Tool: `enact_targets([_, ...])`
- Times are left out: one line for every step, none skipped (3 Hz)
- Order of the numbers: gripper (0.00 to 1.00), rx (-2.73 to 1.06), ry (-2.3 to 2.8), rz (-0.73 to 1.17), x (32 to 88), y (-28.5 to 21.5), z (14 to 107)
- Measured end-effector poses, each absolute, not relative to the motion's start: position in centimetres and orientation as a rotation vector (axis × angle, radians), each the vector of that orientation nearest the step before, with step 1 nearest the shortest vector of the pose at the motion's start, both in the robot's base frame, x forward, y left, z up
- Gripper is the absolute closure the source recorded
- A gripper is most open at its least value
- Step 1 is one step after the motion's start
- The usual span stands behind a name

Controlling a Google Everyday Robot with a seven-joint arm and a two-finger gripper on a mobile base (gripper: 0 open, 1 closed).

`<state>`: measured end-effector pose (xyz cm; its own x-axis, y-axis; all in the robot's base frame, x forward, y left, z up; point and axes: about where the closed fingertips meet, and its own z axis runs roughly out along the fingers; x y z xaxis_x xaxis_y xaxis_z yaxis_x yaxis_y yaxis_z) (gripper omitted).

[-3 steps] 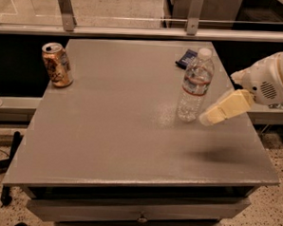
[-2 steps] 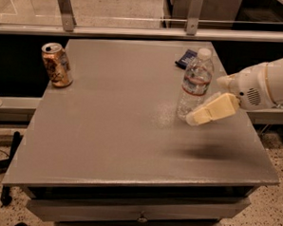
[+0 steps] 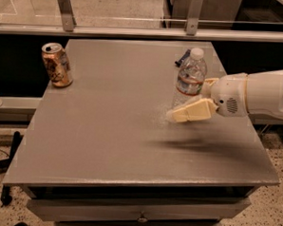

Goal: Move water bottle near orange can

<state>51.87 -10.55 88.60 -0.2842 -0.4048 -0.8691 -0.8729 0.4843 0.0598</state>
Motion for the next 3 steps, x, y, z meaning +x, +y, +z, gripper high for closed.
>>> enact_targets([0.43, -1.076, 1.822, 0.715, 52.1, -9.5, 88.5])
enact_targets([0.64, -1.079, 1.792, 0.717, 52.5, -9.3, 88.7])
enact_targets([0.88, -1.075, 1.749, 0.700, 53.8, -9.0, 89.9])
